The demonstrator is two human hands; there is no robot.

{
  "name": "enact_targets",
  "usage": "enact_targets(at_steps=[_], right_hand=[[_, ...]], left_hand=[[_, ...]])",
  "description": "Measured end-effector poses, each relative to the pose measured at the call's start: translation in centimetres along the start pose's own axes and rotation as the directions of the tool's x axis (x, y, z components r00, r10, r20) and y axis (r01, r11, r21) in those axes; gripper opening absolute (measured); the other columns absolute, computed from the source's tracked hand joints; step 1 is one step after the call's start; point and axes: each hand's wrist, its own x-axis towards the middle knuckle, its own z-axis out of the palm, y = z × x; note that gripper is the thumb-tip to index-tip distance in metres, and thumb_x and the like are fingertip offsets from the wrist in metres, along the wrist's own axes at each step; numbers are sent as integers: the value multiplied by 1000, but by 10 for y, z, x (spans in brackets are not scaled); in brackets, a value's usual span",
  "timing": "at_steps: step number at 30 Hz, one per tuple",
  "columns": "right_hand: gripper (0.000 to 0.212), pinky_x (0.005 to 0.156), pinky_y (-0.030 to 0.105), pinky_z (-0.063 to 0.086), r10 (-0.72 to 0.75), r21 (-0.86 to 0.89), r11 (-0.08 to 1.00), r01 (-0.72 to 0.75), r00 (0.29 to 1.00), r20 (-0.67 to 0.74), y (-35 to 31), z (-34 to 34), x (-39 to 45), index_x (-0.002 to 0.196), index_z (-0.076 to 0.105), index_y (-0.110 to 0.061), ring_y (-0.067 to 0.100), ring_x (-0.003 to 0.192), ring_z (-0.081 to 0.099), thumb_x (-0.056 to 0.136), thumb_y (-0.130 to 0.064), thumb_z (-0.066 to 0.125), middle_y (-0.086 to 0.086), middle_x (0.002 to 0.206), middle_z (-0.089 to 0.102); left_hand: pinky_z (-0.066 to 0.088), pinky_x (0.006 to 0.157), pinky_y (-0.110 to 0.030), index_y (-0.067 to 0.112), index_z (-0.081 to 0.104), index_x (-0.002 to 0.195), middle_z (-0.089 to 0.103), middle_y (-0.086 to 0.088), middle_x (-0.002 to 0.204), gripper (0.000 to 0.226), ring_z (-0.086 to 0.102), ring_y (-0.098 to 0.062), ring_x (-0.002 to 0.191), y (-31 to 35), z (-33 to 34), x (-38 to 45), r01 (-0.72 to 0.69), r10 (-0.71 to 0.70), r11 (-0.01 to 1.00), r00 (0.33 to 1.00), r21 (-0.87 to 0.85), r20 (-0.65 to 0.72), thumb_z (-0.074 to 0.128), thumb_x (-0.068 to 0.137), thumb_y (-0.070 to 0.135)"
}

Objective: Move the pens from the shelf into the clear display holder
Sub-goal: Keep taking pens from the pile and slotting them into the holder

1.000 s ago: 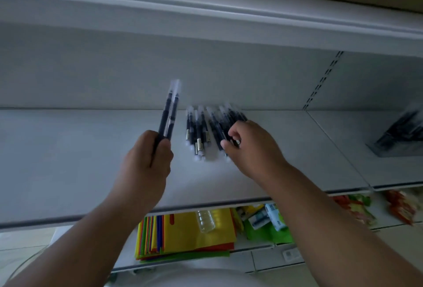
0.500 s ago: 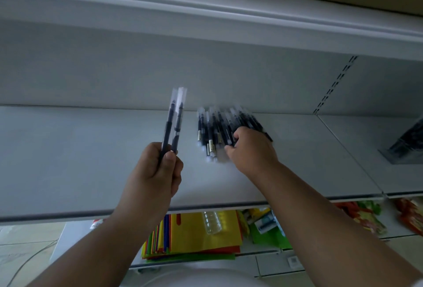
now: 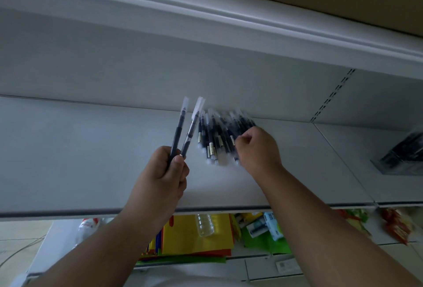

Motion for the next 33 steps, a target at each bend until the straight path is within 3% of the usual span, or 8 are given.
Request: enact_targets(at_steps=[2, 6, 11, 16, 20, 23, 28, 33], right_hand=[[5, 62, 34, 54, 114, 297, 951, -87, 991, -75, 1, -10, -4, 88, 57, -15, 19, 71, 68, 86, -18, 53, 0, 68, 70], [10, 53, 29, 50, 295, 798, 586, -142, 954, -47, 7, -38, -10, 89, 51, -5, 22, 73, 74, 88, 5, 49, 11, 75, 73], [20, 59, 24, 53, 303, 953, 250, -173, 948, 92, 29, -60, -21, 75, 54, -7, 19, 65, 68, 89, 3, 64, 9, 67, 69], [23, 48, 22, 44, 272, 970, 75, -232, 940, 204, 51, -99, -42, 68, 53, -13, 12, 53, 54, 78, -12, 73, 6, 68, 65], [21, 44, 21, 31, 275, 968, 129, -217, 945, 175, 88, -138, -64, 70, 53, -13, 10, 46, 40, 85, -11, 67, 6, 72, 67], [14, 45, 24, 27, 311, 964, 213, -160, 946, 88, 126, -171, -84, 90, 54, -14, 13, 47, 37, 92, -1, 60, 12, 77, 69], [19, 50, 29, 35, 331, 878, 468, -104, 941, -65, 205, -240, -121, 105, 49, -14, 16, 51, 46, 96, 3, 50, 12, 80, 72], [8, 50, 29, 43, 292, 664, 746, -40, 917, -273, 295, -314, -151, 99, 52, -16, 20, 54, 53, 104, -18, 45, 8, 83, 72]], left_hand=[[28, 44, -22, 6, 47, 89, 43, 3, 60, 18, 34, -10, 49, -1, 1, 0, 15, -15, 1000, 1000, -25, 3, 38, 104, 9], [26, 44, -24, 5, 47, 91, 40, 1, 62, 16, 31, -11, 50, -3, 10, -1, 36, -35, 998, 999, -60, 18, 37, 104, 9], [26, 45, -27, 9, 51, 93, 41, 0, 64, 18, 31, -13, 51, -8, 32, -1, 35, -34, 999, 998, -26, 47, 38, 105, 12], [21, 46, -28, 8, 47, 90, 35, -6, 66, 19, 26, -13, 49, -12, 77, -8, 28, -27, 1000, 989, -4, 146, 36, 105, 10], [25, 43, -23, 6, 45, 87, 34, -7, 66, 20, 27, -13, 49, -20, 128, -24, 13, -16, 1000, 975, 14, 222, 36, 105, 8], [26, 44, -22, 7, 47, 91, 37, -5, 66, 19, 29, -14, 50, -34, 175, -42, -27, 5, 997, 960, 76, 281, 36, 106, 11], [31, 46, -25, 11, 51, 96, 43, -5, 68, 16, 34, -12, 51, -54, 275, -82, -39, -5, 993, 923, 107, 385, 38, 105, 16], [34, 47, -23, 11, 52, 96, 44, -1, 67, 18, 36, -11, 52, -77, 383, -125, -44, -16, 993, 865, 107, 502, 37, 105, 16]])
